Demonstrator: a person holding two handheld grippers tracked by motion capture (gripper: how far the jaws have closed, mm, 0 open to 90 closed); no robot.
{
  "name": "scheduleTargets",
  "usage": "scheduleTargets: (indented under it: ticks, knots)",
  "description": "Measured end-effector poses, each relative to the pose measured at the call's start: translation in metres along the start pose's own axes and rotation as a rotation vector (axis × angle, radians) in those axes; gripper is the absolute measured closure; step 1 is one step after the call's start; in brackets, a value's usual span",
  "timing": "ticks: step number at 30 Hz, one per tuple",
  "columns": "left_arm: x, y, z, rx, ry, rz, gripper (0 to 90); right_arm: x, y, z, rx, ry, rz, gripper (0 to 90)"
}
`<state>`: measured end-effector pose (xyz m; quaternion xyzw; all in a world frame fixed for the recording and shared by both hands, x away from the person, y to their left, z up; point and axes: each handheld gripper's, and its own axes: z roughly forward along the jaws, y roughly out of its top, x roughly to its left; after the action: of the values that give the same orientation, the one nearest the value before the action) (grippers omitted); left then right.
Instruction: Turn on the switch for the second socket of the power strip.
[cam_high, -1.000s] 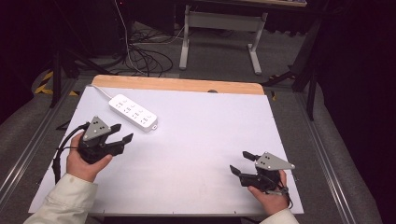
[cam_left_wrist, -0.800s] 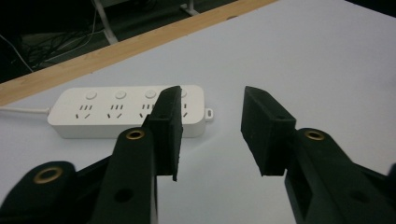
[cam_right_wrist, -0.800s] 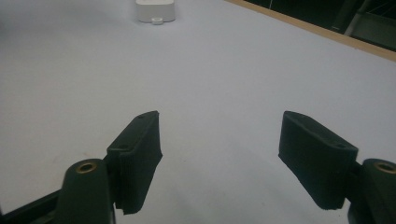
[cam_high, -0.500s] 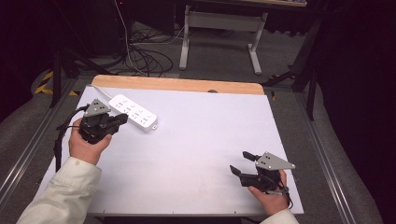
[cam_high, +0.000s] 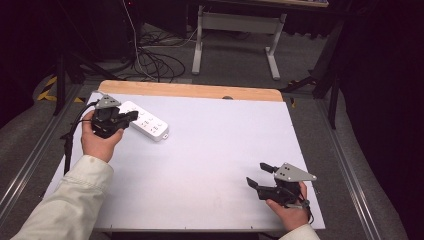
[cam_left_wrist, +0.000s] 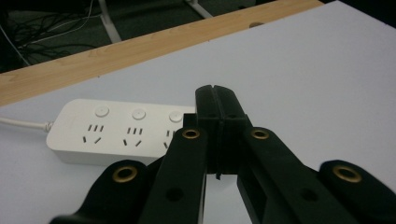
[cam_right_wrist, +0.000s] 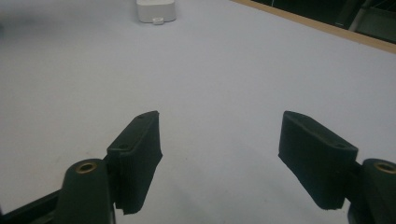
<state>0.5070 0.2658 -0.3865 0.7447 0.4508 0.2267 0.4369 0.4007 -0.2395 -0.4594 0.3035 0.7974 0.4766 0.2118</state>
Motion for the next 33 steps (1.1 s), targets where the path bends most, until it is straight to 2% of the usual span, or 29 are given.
scheduleTargets:
  ticks: [1, 5, 13, 18, 21, 25, 33]
  knots:
    - [0.001, 0.000, 0.002, -0.008, 0.000, -0.012, 90.0, 0.000, 0.000, 0.000, 0.000, 0.000, 0.000, 30.3]
    - [0.007, 0.002, 0.010, -0.005, 0.014, -0.007, 90.0, 0.000, 0.000, 0.000, 0.000, 0.002, -0.002, 30.3]
    - [0.018, 0.000, 0.029, -0.049, 0.036, -0.039, 90.0, 0.001, 0.000, 0.000, 0.001, 0.009, -0.004, 30.3]
    - [0.026, -0.002, 0.038, -0.071, 0.047, -0.045, 90.0, 0.001, 0.000, 0.000, 0.000, 0.012, -0.006, 30.3]
    - [0.029, -0.004, 0.044, -0.067, 0.064, -0.047, 90.0, 0.000, -0.001, 0.000, 0.001, 0.014, -0.006, 30.3]
    - [0.032, -0.006, 0.053, -0.059, 0.091, -0.012, 90.0, 0.000, -0.001, 0.000, 0.002, 0.014, -0.005, 30.4]
    - [0.038, -0.012, 0.070, -0.029, 0.098, -0.041, 90.0, 0.000, -0.001, 0.001, 0.001, 0.021, -0.008, 30.4]
